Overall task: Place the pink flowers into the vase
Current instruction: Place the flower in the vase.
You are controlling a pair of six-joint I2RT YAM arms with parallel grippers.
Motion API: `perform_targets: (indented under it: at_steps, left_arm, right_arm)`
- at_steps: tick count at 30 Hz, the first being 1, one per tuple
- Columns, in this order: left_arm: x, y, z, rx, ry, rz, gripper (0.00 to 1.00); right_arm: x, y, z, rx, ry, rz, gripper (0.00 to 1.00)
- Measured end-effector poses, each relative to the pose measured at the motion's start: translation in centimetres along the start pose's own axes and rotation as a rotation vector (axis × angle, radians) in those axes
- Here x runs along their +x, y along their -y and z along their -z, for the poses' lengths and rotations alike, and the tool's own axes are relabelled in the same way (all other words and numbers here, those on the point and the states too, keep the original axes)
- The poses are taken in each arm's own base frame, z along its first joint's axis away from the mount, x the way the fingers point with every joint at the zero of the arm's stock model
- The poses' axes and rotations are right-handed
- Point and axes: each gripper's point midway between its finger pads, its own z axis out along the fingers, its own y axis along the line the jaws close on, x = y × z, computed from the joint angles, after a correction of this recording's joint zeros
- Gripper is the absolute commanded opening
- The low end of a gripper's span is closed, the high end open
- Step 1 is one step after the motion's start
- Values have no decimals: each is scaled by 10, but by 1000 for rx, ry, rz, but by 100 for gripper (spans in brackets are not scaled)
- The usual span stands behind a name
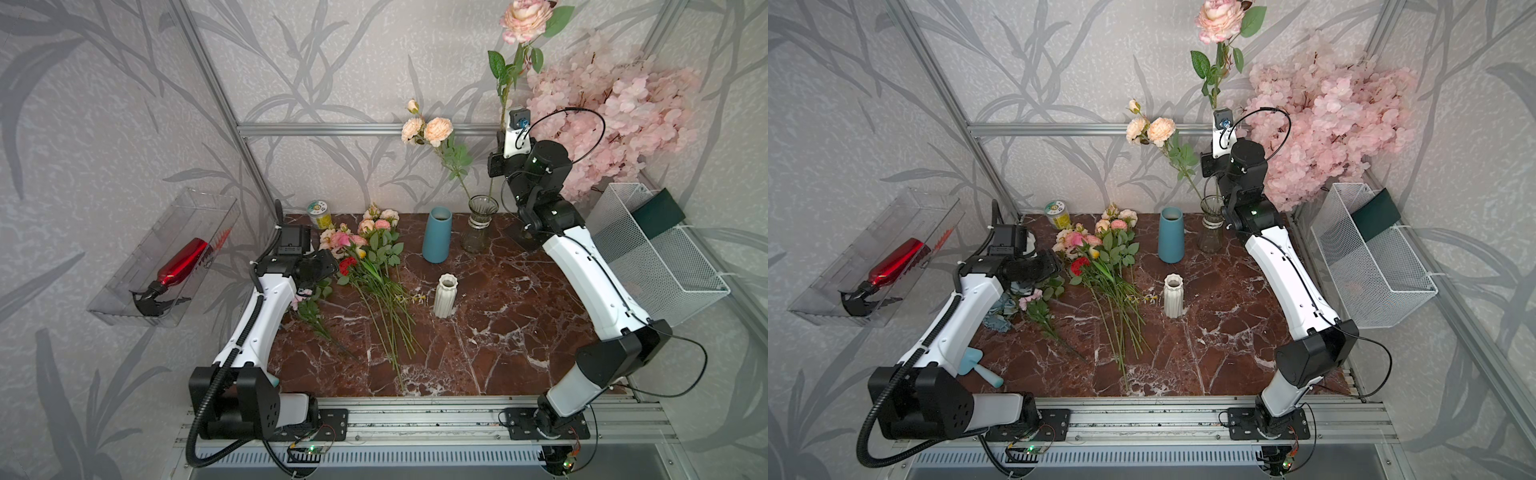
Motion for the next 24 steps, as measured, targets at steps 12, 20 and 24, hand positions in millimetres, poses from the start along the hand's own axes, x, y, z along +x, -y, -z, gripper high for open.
perform_targets:
  at_steps: [12, 20, 24]
  left_arm:
    - [8, 0, -5, -68, -3, -56, 66]
    - [5, -5, -4, -81, 5, -54, 66]
    - [2, -10, -4, -87, 10, -40, 66]
  right_arm:
    - [15, 15, -32, -9, -12, -37, 0]
    - [50, 14, -48, -21, -79, -71, 0]
    - [52, 12, -48, -29, -88, -93, 0]
